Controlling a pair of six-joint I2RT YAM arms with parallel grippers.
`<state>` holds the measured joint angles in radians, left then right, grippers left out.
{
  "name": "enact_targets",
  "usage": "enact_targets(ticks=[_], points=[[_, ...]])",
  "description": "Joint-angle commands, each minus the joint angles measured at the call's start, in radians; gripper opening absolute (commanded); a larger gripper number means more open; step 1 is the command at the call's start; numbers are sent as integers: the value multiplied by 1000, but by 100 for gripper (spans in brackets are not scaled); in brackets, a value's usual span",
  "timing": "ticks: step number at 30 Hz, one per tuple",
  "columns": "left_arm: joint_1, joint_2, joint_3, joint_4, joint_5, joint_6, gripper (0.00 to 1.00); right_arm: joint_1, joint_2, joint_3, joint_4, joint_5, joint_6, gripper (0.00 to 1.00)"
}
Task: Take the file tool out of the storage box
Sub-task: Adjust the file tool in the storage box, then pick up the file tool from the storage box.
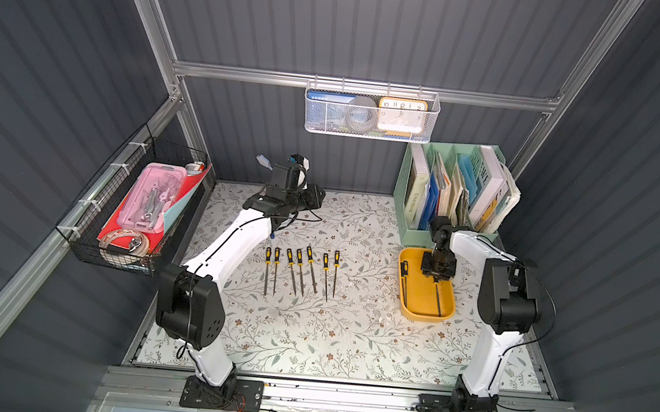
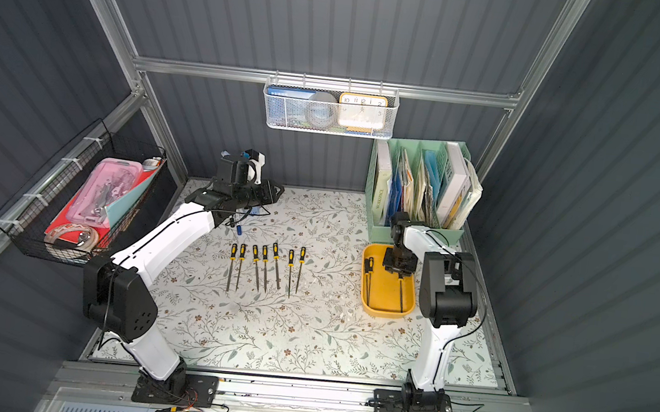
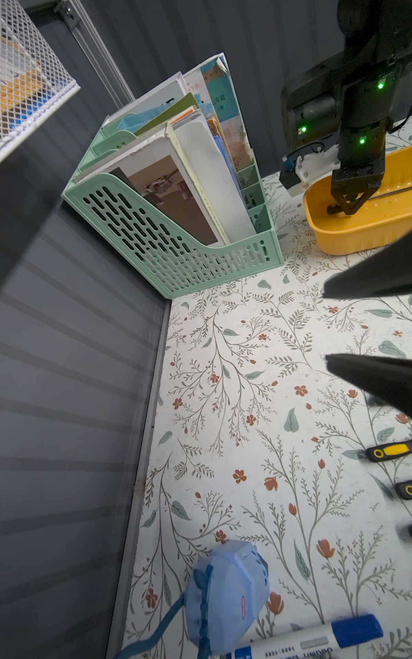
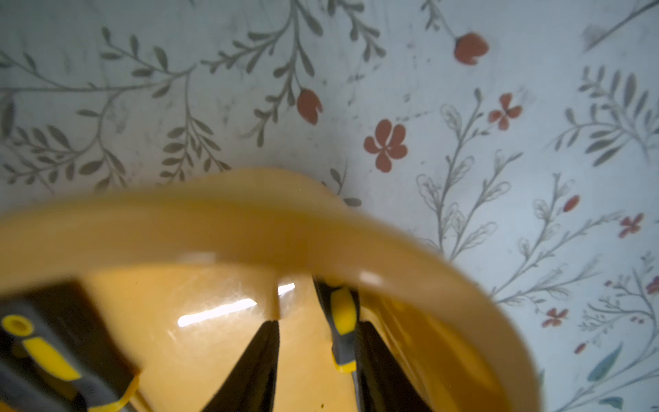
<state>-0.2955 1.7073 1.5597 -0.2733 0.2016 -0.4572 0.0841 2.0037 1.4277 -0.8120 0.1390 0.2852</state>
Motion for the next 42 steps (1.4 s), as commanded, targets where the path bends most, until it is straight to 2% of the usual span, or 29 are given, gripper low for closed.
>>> enact_targets(ticks=[1, 5, 9, 18, 28, 34, 42], points=[[0, 12, 35, -21, -14, 20, 31, -23, 28, 14, 13, 3, -28, 40], [-1, 13, 40, -22, -35, 14, 31, -35, 34, 4, 27, -24, -42, 40], [0, 14, 40, -26, -41, 11, 31, -26, 22, -20, 42, -113, -37, 35], [0, -5, 14, -11, -44, -5, 31, 43, -55, -53, 47, -118, 3, 34], [0, -21, 7, -14, -51, -1, 31, 42, -93, 32, 8, -40, -35, 44], [-1, -20, 5, -15, -48, 2, 31, 39, -26, 85, -28, -111, -79, 46], [-1, -11, 10, -22, -48, 6, 31, 37, 32, 78, -8, -115, -94, 47]])
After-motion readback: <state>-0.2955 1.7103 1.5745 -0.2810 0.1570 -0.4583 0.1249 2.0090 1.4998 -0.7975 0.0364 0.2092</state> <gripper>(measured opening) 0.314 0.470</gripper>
